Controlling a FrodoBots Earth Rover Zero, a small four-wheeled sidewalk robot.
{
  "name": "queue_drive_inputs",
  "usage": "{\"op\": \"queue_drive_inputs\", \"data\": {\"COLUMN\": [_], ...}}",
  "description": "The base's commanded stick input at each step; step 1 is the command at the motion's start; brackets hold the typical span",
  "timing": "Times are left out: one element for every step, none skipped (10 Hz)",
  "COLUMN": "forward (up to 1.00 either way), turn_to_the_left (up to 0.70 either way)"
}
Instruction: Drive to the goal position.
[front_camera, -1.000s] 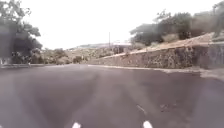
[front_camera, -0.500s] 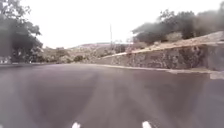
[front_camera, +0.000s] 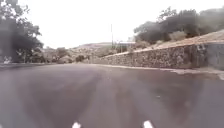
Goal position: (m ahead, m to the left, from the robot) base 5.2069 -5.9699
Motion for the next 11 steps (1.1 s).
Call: {"op": "queue_drive_inputs", "data": {"forward": [0.7,0.7,0.7,0.7,0.7,0.7,0.7,0.7,0.7,0.7,0.7], "turn_to_the_left": [0.0,0.0,0.0,0.0,0.0,0.0,0.0,0.0,0.0,0.0,0.0]}}
